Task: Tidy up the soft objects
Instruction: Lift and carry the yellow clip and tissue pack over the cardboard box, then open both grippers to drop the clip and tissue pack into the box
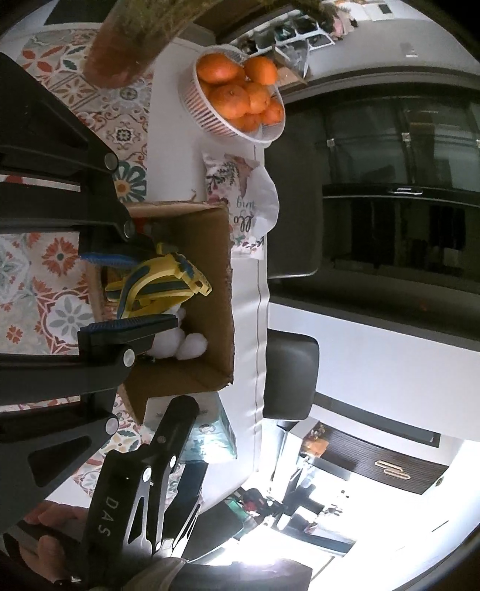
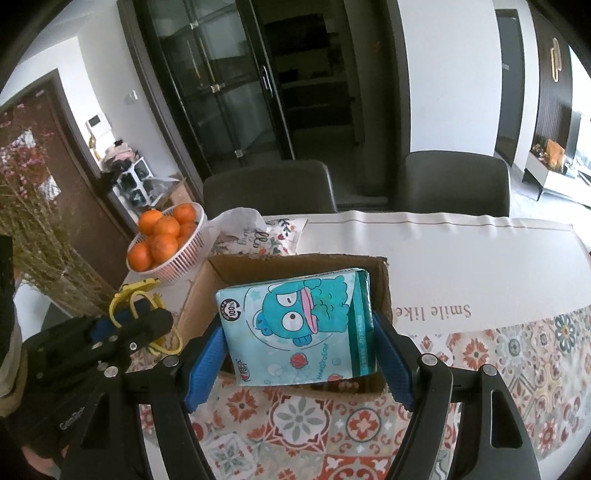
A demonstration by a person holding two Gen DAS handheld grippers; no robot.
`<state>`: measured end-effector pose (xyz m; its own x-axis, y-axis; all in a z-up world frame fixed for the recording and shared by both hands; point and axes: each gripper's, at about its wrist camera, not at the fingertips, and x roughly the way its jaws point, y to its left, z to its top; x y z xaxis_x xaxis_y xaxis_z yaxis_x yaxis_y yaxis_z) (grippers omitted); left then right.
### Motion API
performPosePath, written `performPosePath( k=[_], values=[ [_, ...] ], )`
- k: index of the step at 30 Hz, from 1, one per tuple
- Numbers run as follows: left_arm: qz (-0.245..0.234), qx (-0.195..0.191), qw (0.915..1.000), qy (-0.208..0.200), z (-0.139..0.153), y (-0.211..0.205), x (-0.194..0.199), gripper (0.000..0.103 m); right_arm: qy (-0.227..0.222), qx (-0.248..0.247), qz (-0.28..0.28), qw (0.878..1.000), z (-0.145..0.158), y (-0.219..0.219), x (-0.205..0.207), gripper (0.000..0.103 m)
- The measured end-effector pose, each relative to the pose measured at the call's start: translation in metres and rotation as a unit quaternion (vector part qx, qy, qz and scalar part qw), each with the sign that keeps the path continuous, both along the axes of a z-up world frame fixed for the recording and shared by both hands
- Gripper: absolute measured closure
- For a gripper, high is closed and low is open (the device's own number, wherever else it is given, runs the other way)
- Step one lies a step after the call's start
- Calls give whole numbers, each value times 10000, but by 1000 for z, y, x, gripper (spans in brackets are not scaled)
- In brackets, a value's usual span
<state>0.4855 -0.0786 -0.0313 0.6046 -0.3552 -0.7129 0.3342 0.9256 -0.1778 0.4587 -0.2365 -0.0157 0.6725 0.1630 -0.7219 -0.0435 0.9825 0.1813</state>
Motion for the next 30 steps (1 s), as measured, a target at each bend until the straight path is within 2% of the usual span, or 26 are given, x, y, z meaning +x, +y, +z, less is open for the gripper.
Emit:
performPosePath(
  k=[6, 15, 30],
  values=[
    [-103, 65, 9998, 171, -14, -2, 26, 79, 261, -5, 62, 9996, -12, 0, 28, 27],
    [-228, 477, 9978, 395, -45, -7, 47, 79, 796, -193, 126, 9966, -46, 3, 62, 27],
    [-412, 858, 9927, 737, -78, -14, 52, 78, 1423, -497, 291, 9882, -85, 10, 78, 27]
  ],
)
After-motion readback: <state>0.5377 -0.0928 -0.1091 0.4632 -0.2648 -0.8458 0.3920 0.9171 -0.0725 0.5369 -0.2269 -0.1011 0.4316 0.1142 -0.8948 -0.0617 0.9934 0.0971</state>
